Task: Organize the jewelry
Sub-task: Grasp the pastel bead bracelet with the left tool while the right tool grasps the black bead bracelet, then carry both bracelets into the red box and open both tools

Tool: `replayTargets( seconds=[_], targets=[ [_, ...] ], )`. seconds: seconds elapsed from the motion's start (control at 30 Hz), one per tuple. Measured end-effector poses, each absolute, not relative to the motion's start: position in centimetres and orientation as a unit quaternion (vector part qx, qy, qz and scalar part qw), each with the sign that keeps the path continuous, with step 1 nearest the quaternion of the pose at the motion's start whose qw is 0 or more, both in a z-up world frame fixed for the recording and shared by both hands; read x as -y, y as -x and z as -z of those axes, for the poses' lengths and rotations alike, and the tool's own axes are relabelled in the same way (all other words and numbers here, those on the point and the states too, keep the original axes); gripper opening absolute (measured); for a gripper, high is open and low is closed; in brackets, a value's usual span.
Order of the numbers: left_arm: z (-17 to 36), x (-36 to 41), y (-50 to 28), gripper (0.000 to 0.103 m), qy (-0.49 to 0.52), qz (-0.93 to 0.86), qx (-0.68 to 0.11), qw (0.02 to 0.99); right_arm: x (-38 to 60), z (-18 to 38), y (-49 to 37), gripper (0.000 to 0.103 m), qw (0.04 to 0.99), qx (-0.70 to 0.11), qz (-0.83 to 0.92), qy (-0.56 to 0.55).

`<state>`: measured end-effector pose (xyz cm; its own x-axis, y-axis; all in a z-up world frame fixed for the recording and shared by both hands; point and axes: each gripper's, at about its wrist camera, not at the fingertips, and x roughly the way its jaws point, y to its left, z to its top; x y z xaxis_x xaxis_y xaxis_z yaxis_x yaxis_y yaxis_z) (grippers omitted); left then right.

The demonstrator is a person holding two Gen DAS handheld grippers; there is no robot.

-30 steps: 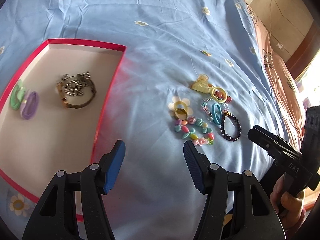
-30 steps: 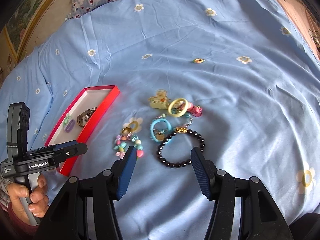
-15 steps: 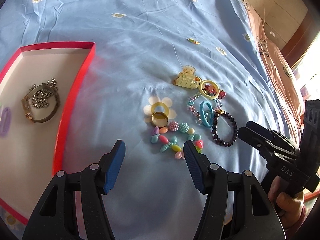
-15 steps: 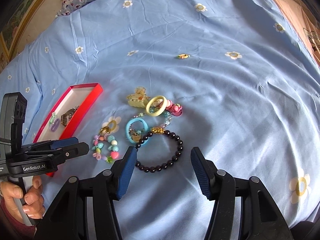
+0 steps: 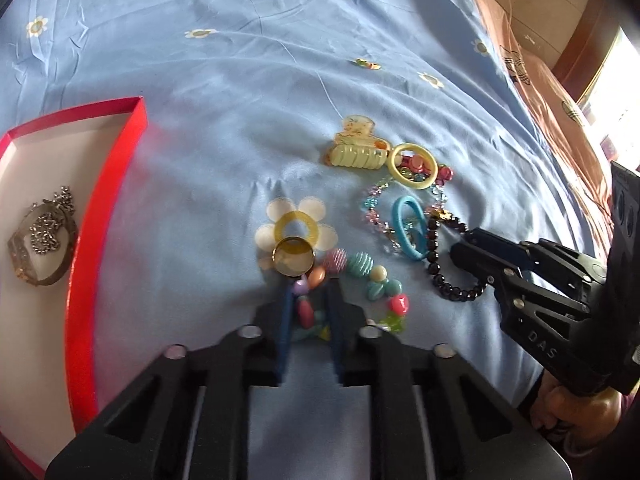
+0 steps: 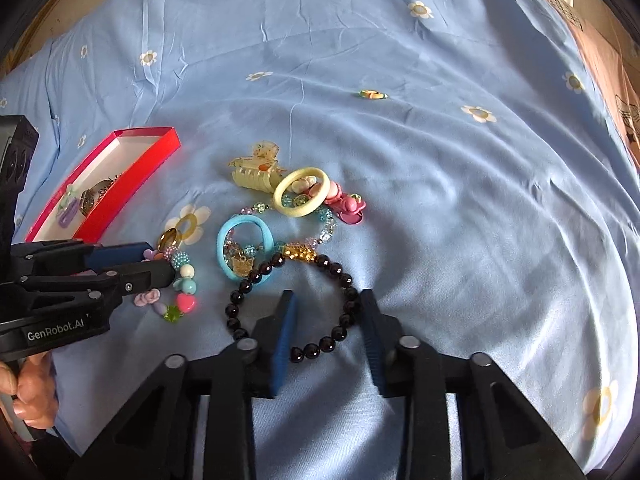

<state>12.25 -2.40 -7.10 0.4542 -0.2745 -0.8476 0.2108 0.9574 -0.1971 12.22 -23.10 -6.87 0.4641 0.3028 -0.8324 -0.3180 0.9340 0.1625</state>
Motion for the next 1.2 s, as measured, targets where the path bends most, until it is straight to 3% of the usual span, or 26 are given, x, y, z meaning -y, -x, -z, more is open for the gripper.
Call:
replayTargets(
  seconds=[0.07,0.47,1.2],
  targets=[
    [7.0,2.5,-12.2,0.008,0.032,0.146,-0.502,0.852,23.1,6.9,-12.3,0.007,0.855,-0.486,-0.184,0.004],
    [5.0,0.5,-10.4,0.007,0.068,0.152,-0.482,0.86,23.8,4.0,-12.0,0.007,0.856,-0.468,-0.21,-0.059],
    [-0.3,-7.1,-6.3,0.007,0.122,0.109,-0.423,0.891,17.3,-2.2,-10.7,0.007,0.856,-0.418,-0.298,-0.056]
  ],
)
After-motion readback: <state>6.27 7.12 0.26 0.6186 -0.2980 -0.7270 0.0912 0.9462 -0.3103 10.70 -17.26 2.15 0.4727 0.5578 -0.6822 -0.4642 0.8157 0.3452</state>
